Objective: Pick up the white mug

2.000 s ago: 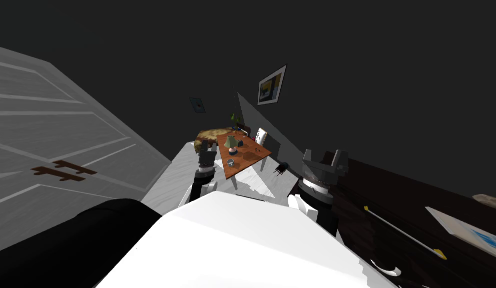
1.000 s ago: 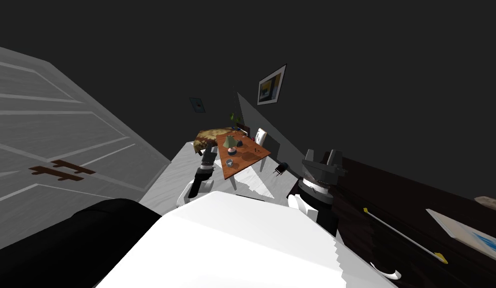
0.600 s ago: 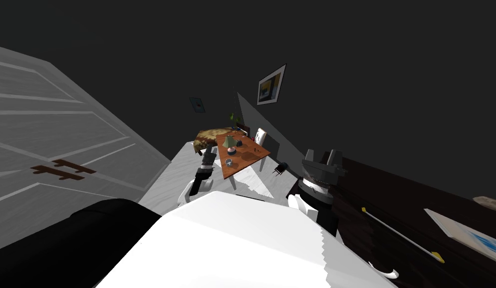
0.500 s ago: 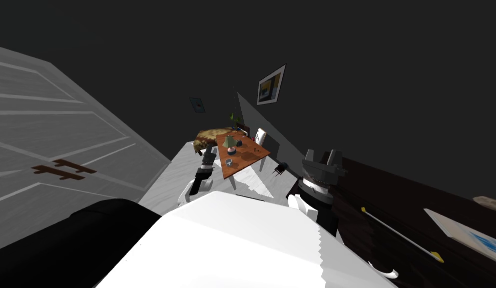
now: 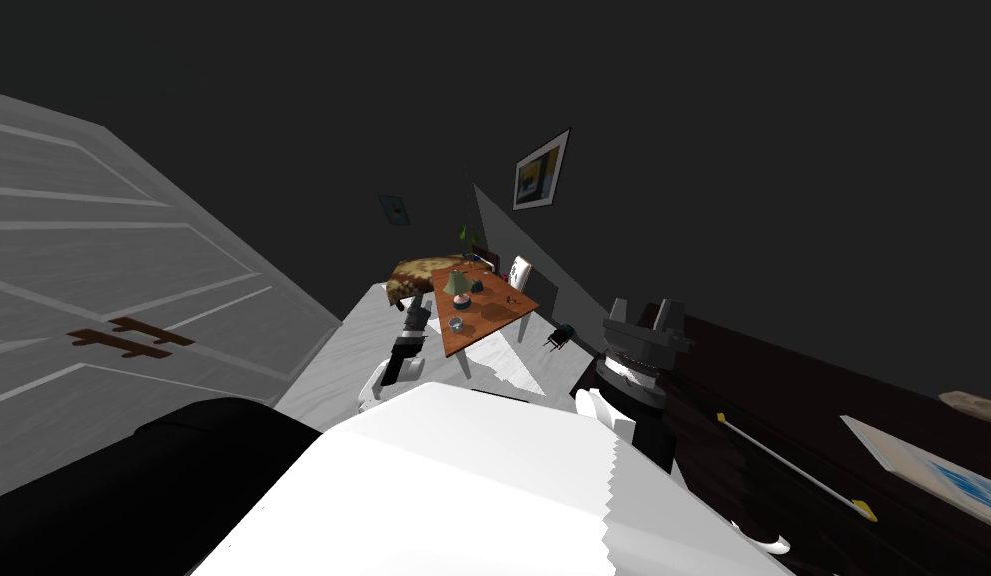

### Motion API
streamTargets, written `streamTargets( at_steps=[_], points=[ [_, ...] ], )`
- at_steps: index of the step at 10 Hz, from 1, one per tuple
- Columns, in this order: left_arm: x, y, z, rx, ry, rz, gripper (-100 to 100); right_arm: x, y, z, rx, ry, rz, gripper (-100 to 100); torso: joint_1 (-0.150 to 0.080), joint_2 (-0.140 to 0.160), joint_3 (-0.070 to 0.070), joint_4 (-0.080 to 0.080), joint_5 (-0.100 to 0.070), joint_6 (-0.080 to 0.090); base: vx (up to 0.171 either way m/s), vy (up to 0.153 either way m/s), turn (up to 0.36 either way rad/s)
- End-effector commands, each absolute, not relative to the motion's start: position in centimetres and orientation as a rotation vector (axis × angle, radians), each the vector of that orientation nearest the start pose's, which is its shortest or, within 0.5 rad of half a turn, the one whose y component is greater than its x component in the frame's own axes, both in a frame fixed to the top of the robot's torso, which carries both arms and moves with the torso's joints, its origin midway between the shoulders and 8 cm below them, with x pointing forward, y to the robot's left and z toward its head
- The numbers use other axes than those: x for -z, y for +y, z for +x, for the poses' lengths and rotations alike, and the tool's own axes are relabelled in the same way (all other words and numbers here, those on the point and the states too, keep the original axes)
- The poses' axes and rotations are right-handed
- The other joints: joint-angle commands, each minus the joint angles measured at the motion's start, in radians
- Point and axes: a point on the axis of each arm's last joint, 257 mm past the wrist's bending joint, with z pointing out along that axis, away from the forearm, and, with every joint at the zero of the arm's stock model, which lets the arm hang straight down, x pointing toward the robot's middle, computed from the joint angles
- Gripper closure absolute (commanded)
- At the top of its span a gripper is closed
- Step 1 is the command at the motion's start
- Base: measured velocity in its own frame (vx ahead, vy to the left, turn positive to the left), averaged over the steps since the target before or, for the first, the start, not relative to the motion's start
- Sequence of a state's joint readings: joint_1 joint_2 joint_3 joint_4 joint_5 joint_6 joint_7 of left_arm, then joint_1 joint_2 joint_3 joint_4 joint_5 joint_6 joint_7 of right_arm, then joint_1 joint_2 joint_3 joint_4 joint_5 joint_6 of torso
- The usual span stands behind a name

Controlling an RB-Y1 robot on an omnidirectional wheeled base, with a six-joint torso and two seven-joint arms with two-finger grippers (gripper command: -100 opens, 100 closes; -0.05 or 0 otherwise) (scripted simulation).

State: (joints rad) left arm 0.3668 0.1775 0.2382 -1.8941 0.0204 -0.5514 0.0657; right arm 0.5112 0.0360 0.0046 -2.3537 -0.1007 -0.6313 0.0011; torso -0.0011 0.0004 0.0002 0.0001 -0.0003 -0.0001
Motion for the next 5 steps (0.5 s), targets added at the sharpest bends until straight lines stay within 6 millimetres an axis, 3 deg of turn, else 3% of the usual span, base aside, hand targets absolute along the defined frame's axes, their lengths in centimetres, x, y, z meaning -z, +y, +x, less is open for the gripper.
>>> streamTargets(
  at_steps=[1,4,5],
  points=[
    [8.7,39.8,39.5,1.088,0.795,-0.773,-100,-7.5,-29.0,29.9,-1.395,0.379,0.584,0,0.000,0.000,0.000,0.000,0.000,0.000,-0.010,-0.019,0.001],
    [10.4,41.1,39.9,1.075,0.802,-0.823,-100,-7.5,-29.0,29.9,-1.395,0.379,0.584,0,0.000,0.000,0.000,0.000,0.000,0.000,-0.007,-0.016,0.001],
    [12.0,42.2,40.3,1.064,0.806,-0.870,-100,-7.5,-29.0,29.9,-1.395,0.379,0.584,0,0.000,0.000,0.000,0.000,0.000,0.000,-0.005,-0.024,-0.005]
  ],
)
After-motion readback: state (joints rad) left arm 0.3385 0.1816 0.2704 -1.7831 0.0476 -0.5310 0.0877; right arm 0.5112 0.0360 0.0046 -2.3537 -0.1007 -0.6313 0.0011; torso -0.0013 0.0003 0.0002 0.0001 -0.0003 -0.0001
